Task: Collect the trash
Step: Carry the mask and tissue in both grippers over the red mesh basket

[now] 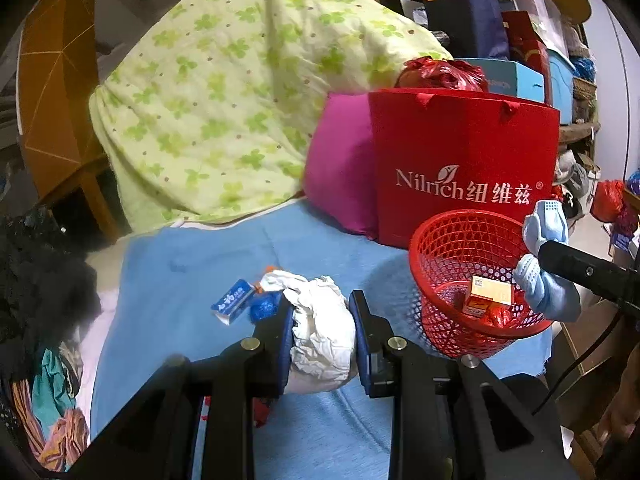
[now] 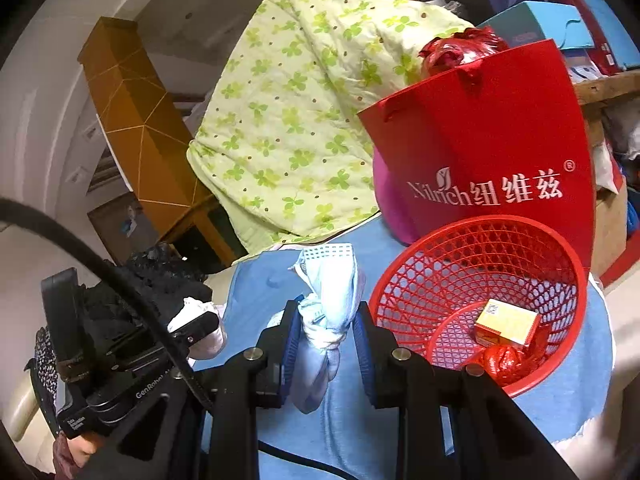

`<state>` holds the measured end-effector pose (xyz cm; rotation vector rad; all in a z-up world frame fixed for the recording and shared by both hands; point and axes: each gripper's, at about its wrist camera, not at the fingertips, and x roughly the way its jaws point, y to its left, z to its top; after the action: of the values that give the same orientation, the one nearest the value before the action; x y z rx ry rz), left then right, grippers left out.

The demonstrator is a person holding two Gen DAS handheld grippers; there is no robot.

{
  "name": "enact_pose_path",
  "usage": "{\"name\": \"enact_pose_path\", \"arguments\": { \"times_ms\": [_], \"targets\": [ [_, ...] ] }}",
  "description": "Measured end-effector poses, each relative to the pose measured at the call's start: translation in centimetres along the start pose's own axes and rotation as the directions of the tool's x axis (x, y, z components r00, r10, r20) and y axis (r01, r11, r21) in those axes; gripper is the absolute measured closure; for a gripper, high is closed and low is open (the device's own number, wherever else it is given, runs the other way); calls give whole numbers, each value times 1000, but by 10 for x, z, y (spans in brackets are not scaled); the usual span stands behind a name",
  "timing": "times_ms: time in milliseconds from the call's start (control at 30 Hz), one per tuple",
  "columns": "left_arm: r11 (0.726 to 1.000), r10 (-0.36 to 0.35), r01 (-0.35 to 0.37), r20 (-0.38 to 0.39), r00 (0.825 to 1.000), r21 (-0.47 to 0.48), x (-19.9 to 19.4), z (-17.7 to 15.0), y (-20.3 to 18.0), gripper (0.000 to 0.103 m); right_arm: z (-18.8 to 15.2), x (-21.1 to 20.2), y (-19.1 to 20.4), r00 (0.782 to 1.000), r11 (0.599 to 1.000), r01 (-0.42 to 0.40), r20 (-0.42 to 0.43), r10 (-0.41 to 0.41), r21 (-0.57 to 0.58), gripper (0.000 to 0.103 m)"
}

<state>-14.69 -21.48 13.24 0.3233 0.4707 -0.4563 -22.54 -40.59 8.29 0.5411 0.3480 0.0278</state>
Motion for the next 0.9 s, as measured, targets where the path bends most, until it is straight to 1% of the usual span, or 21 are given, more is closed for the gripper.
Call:
{"name": "enact_pose_path", "arguments": {
  "times_ms": [333, 633, 900],
  "targets": [
    [999, -26, 26, -8, 1000, 37, 9, 5, -23, 75, 4, -12, -21, 999, 999, 23, 22, -24, 38, 74],
    [994, -93, 94, -18, 995, 53, 18, 13, -44, 75, 8, -27, -45, 996, 995, 60, 55, -64, 80, 74],
    [988, -124, 124, -9, 992, 87, 23, 24, -66, 75, 11, -38, -59, 994, 992, 77, 73, -84, 102, 74]
  ]
}}
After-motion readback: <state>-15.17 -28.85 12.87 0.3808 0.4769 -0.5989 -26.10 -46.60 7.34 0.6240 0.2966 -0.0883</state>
